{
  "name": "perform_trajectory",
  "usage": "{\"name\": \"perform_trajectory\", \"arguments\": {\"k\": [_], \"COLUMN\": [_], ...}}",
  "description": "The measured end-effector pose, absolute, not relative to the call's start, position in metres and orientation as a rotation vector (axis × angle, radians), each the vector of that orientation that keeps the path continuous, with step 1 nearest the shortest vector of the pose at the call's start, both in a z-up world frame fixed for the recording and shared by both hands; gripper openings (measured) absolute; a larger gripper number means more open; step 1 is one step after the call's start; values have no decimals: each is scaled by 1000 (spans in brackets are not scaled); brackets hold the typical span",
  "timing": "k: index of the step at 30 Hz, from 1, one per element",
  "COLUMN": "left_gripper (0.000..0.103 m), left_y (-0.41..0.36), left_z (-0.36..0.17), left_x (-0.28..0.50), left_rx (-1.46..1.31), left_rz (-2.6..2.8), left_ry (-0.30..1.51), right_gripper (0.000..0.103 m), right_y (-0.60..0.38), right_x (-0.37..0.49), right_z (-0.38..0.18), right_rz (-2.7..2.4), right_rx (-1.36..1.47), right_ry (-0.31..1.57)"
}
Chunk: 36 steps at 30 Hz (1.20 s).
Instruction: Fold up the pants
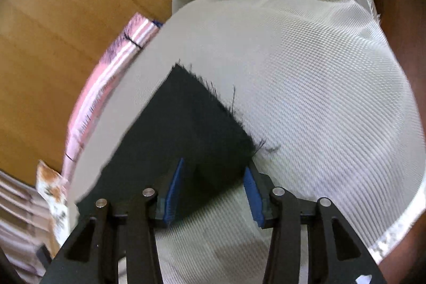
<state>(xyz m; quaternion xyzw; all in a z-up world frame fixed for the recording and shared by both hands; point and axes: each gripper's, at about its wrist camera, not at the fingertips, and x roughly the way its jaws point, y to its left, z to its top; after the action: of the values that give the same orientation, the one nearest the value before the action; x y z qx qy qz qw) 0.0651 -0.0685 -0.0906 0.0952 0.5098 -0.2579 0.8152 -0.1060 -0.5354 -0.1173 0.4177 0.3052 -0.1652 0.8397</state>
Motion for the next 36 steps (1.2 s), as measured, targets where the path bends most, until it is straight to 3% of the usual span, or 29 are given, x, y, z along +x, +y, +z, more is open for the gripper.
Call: {"name": "perform_trajectory", "arguments": {"k": [4,7,17,26,36], "left_gripper": [54,55,57,57,58], "left_y": [-66,-65,-45,-4,34], "left_z": [-96,-96,-89,-63,-51], "left_x": [71,71,80,85,88], "left_rx": [172,166,42,-96,-213], "left_rz": [-539,-535,-528,-481,-458], "left_ry": [1109,1109,1106,1052,1043], "right_gripper": [17,13,10,10,10], "right_y": [-551,-555,-515,-392,-240], "right_x": [-96,-93,-55,38,93], "right_z": [-128,-134,-93,-56,-68], "right_rz": [-314,-285,-139,125,392], "right_rx": [978,1057,1086,912,705], "right_ry": [610,589,578,696,892]}}
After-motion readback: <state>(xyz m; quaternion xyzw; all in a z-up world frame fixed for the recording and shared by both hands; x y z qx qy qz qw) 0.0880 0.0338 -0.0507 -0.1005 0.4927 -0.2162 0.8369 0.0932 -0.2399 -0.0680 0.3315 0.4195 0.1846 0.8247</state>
